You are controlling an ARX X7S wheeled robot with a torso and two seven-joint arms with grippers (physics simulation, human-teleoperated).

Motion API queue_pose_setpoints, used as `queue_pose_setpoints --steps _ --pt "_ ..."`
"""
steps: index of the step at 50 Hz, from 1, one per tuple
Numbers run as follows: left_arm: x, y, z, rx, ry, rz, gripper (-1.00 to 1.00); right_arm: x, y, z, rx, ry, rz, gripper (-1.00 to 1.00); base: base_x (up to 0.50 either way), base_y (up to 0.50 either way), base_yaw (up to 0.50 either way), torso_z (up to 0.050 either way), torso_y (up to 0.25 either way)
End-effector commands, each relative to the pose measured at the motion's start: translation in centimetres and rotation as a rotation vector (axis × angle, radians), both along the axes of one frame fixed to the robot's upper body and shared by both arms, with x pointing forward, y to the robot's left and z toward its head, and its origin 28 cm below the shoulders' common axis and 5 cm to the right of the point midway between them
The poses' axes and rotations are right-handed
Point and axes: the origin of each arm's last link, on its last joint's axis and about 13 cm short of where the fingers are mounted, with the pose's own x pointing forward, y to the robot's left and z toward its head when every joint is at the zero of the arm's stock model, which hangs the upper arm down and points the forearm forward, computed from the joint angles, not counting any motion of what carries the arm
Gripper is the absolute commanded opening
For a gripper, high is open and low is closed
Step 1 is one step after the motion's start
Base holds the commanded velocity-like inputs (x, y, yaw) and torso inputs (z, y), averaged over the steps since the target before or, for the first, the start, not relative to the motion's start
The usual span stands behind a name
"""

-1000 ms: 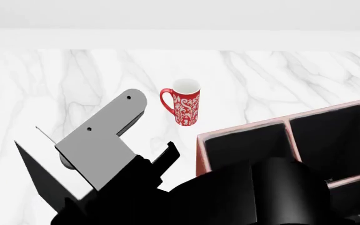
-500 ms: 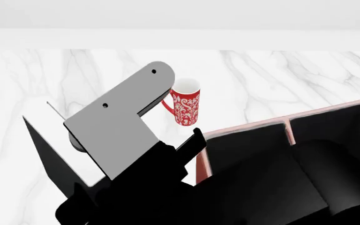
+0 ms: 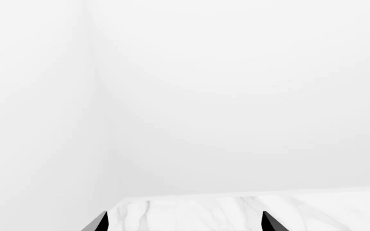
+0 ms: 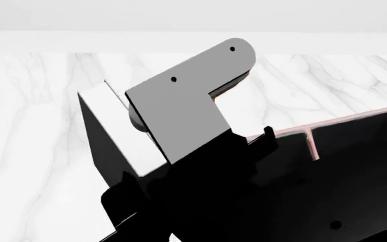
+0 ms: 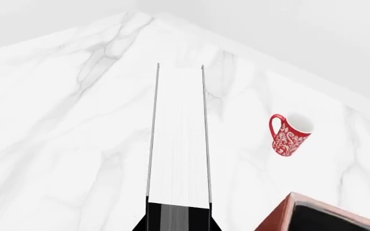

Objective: Pick up the book and place it in the left compartment of the caddy.

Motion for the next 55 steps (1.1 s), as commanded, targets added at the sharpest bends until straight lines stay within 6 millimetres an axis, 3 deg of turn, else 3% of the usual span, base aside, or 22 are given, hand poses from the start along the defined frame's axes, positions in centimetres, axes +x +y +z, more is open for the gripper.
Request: queue_pose_setpoints --steps 1,55 --pt "0.1 0.0 -0.1 0.003 0.003 0.001 1.0 -0.3 -1.5 1.4 0.022 -0.045 -0.087 -1.0 0.0 0.0 0.0 0.0 0.01" --pt "0.2 -0.1 -0.2 0.005 0.012 0.006 1.0 -1.7 -3.7 5.5 0.084 -0.101 -0.204 -1.0 0.0 0.0 0.0 0.0 0.001"
